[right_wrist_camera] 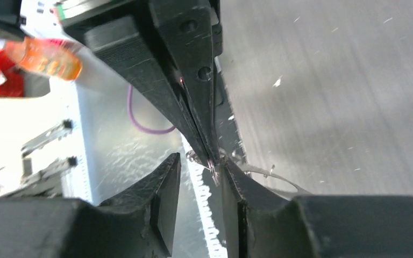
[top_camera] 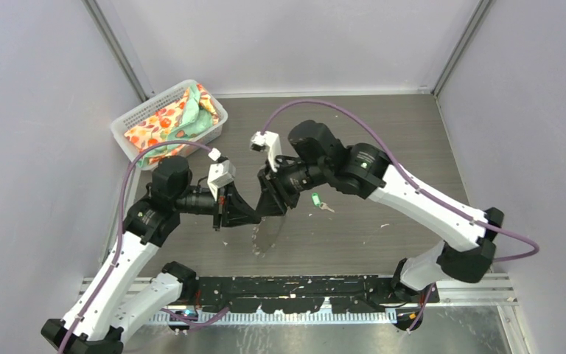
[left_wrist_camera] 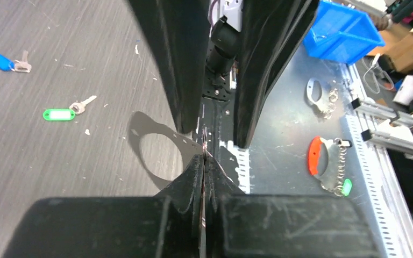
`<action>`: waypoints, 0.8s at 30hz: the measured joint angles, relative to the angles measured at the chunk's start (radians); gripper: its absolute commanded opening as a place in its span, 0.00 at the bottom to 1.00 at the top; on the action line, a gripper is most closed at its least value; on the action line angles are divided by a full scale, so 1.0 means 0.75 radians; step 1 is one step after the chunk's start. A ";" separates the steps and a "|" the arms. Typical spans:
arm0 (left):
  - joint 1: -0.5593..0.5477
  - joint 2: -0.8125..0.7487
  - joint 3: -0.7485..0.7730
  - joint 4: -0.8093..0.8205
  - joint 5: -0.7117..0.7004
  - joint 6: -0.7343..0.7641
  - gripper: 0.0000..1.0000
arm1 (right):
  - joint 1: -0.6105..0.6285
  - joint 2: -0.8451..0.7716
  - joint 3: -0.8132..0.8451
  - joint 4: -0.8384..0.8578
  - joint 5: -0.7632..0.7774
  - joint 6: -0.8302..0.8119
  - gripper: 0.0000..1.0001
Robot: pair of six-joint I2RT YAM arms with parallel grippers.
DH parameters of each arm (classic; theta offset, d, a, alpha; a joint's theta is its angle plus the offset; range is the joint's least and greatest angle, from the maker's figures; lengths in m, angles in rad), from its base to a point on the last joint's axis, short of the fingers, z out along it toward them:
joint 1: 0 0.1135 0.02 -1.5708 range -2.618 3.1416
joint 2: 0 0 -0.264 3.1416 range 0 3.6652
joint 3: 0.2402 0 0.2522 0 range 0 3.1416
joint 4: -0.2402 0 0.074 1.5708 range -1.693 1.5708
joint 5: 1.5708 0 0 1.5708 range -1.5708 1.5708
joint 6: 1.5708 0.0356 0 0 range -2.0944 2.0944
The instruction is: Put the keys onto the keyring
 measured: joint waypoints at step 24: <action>0.041 0.007 -0.093 0.702 0.083 -0.609 0.00 | -0.027 -0.543 -0.805 1.023 0.293 0.381 0.33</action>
